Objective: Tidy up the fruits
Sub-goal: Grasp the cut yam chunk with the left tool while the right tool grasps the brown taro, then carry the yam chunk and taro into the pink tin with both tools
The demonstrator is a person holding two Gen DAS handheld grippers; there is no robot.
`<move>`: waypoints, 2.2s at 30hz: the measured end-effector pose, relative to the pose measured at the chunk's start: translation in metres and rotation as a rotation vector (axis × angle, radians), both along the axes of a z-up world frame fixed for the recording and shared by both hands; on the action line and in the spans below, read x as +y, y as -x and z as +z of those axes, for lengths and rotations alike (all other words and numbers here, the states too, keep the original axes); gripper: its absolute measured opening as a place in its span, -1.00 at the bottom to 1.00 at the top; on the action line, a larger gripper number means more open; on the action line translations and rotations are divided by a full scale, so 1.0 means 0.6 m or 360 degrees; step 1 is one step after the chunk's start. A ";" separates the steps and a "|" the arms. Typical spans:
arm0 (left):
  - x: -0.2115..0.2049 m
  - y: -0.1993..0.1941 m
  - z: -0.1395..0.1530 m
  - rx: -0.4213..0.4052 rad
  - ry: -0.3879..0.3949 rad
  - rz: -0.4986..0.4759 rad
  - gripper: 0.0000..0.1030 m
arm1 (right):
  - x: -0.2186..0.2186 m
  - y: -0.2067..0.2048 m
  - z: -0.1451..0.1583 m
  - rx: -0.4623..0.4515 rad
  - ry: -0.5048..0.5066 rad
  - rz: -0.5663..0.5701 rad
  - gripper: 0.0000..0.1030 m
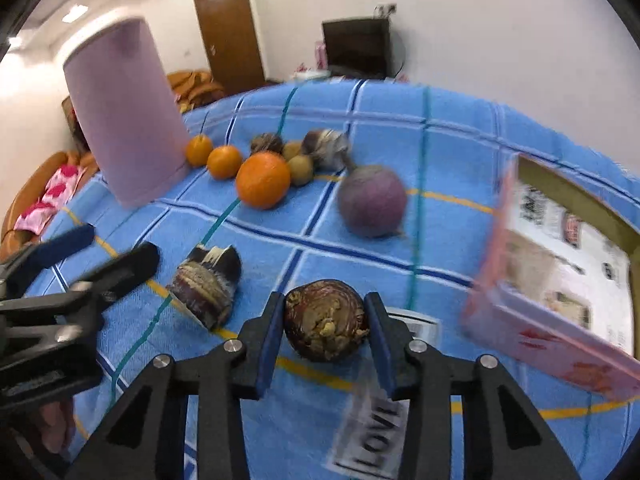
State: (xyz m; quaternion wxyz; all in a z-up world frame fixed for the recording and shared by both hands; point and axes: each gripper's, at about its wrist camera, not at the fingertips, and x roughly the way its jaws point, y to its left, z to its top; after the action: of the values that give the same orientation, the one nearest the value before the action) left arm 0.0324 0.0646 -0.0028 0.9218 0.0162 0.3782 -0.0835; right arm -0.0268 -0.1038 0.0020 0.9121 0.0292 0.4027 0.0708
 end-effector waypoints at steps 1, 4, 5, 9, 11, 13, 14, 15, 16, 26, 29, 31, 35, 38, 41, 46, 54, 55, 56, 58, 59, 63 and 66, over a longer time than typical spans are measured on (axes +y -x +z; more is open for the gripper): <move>-0.010 -0.002 -0.003 0.0011 0.0000 -0.0017 0.82 | -0.008 0.008 0.007 -0.0030 -0.0007 -0.0011 -0.18; -0.041 -0.014 -0.018 0.0060 -0.0040 -0.0053 0.65 | -0.035 0.037 0.026 -0.0139 -0.0018 -0.0047 -0.18; -0.049 -0.019 -0.024 0.0082 -0.0046 -0.0058 0.63 | -0.044 0.047 0.032 -0.0166 -0.0021 -0.0059 -0.18; -0.068 -0.036 -0.052 0.0184 -0.0040 -0.0071 0.38 | -0.072 0.075 0.044 -0.0270 0.0010 -0.0128 -0.18; -0.073 -0.041 -0.066 0.0227 -0.0053 -0.0061 0.23 | -0.080 0.079 0.049 -0.0311 0.0037 -0.0166 -0.18; -0.076 -0.040 -0.065 0.0196 -0.0072 -0.0070 0.17 | -0.092 0.076 0.052 -0.0323 0.0021 -0.0196 -0.18; -0.078 -0.040 -0.065 0.0194 -0.0071 -0.0076 0.14 | -0.096 0.073 0.052 -0.0321 0.0017 -0.0205 -0.18; -0.080 -0.039 -0.064 0.0192 -0.0073 -0.0081 0.12 | -0.097 0.072 0.050 -0.0319 0.0020 -0.0208 -0.18; -0.081 -0.039 -0.064 0.0190 -0.0072 -0.0089 0.02 | -0.097 0.071 0.048 -0.0317 0.0028 -0.0212 -0.18; -0.075 -0.024 -0.046 0.0116 0.0007 -0.0080 -0.19 | -0.117 0.084 0.058 -0.0389 0.0021 -0.0294 -0.18; -0.086 -0.003 -0.027 -0.0001 -0.0026 -0.0082 -0.19 | -0.123 0.089 0.067 -0.0430 0.0036 -0.0323 -0.18; -0.099 0.013 -0.007 -0.0075 -0.0037 -0.0102 -0.19 | -0.136 0.092 0.076 -0.0461 0.0024 -0.0355 -0.18; -0.119 0.027 0.037 -0.0177 0.0033 -0.0180 -0.19 | -0.170 0.100 0.091 -0.0502 0.0018 -0.0435 -0.18; -0.146 0.040 0.066 -0.0250 0.0065 -0.0245 -0.19 | -0.203 0.107 0.091 -0.0509 0.0073 -0.0504 -0.18; -0.181 0.043 0.082 -0.0281 0.0092 -0.0314 -0.19 | -0.244 0.111 0.087 -0.0489 0.0103 -0.0576 -0.18; -0.259 0.049 0.082 -0.0270 0.0148 -0.0457 -0.19 | -0.306 0.116 0.081 -0.0459 0.0145 -0.0668 -0.18; -0.371 0.030 0.050 -0.0167 0.0185 -0.0597 -0.19 | -0.357 0.106 0.063 -0.0376 0.0190 -0.0715 -0.18; -0.385 0.026 0.044 -0.0156 0.0173 -0.0609 -0.19 | -0.361 0.104 0.060 -0.0366 0.0190 -0.0714 -0.17; -0.394 0.023 0.039 -0.0145 0.0167 -0.0617 -0.19 | -0.362 0.102 0.058 -0.0354 0.0194 -0.0710 -0.18; -0.408 0.020 0.030 -0.0127 0.0157 -0.0630 -0.19 | -0.360 0.101 0.054 -0.0329 0.0209 -0.0702 -0.17; -0.414 0.018 0.025 -0.0117 0.0145 -0.0633 -0.19 | -0.359 0.099 0.051 -0.0318 0.0213 -0.0695 -0.17; -0.425 0.011 0.003 -0.0074 0.0101 -0.0635 -0.19 | -0.352 0.088 0.040 -0.0260 0.0228 -0.0659 -0.17; -0.427 0.007 -0.006 -0.0059 0.0065 -0.0623 -0.19 | -0.349 0.087 0.038 -0.0253 0.0258 -0.0664 -0.17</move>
State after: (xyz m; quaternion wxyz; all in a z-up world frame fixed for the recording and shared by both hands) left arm 0.0281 -0.1914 -0.0062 0.8949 0.0722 0.3492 -0.2685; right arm -0.0792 -0.3133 0.0245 0.9352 0.0328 0.3192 -0.1497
